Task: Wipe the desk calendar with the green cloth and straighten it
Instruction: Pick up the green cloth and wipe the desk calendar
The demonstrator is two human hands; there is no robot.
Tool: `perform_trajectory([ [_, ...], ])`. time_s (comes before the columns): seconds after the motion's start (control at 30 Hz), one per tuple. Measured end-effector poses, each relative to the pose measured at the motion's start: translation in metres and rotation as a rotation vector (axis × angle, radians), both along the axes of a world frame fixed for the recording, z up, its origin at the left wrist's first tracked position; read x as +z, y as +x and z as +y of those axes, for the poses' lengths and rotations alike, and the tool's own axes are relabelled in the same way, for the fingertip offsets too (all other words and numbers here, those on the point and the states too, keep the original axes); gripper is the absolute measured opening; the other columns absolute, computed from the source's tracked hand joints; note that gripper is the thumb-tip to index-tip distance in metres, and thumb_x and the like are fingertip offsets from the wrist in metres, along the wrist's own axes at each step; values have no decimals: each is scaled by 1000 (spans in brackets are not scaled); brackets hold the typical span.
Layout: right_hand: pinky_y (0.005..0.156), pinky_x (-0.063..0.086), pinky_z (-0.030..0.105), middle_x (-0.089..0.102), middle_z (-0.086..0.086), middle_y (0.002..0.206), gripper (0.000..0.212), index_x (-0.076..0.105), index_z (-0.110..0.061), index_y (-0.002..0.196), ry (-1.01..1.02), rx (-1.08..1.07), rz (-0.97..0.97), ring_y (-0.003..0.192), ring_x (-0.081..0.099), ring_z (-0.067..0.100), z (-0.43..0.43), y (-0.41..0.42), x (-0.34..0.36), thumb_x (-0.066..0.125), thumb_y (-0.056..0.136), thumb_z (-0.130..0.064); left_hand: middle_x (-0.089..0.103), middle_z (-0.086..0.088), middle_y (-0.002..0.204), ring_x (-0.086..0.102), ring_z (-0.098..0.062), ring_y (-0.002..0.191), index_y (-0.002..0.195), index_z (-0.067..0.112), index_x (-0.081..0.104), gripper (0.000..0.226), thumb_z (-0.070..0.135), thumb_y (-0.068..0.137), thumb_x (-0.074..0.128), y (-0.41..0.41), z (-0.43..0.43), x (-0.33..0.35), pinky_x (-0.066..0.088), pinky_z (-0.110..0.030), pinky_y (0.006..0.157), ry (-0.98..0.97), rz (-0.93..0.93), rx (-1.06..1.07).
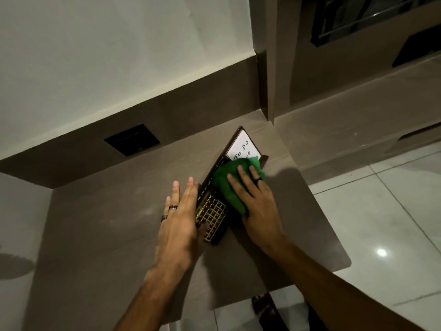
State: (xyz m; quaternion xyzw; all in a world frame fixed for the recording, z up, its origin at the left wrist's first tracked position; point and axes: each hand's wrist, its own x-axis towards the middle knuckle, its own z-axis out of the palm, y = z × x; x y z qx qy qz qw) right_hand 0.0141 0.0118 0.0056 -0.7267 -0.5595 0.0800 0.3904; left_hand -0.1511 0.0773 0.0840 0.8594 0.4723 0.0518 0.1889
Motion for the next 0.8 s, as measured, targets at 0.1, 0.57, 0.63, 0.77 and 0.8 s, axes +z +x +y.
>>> perform_trajectory([
  [0.1, 102, 39, 59, 33, 8, 156, 85, 41, -20, 146, -18, 34, 24, 144, 23, 35, -13, -16, -2, 72, 70, 3, -35, 50, 133, -13, -9, 143, 154, 38, 1, 113, 5, 79, 79, 1, -1, -1, 7, -39, 119, 15, -36, 11],
  [0.57, 108, 35, 53, 32, 5, 156, 58, 42, -19, 145, 126, 152, 52, 146, 19, 34, -6, -35, 1, 53, 88, -17, -7, 12, 161, -17, -10, 149, 155, 28, -2, 110, 7, 82, 76, 1, 2, 3, 2, -41, 125, 35, 60, -56],
  [0.63, 110, 32, 52, 35, 6, 155, 57, 43, -20, 144, 162, 188, -42, 145, 20, 35, 5, -9, 0, 56, 89, -12, -7, 12, 161, -17, -9, 149, 156, 29, -2, 109, 10, 82, 76, 1, 1, 2, 0, -39, 124, 36, 66, -55],
  [0.77, 105, 34, 64, 36, 9, 154, 79, 39, -22, 146, 23, 46, -129, 145, 19, 38, 3, 35, -11, 70, 77, 3, -7, 9, 165, -16, -11, 150, 157, 27, -1, 103, 17, 85, 73, 2, 1, 6, -4, -41, 125, 49, 109, -61],
  [0.8, 104, 34, 65, 38, 11, 153, 80, 41, -22, 144, -2, 51, -169, 144, 22, 40, -6, 36, -17, 74, 75, 3, -7, 8, 165, -16, -12, 151, 157, 26, -1, 102, 19, 86, 72, 3, 1, 7, -5, -41, 124, 58, 129, -65],
])
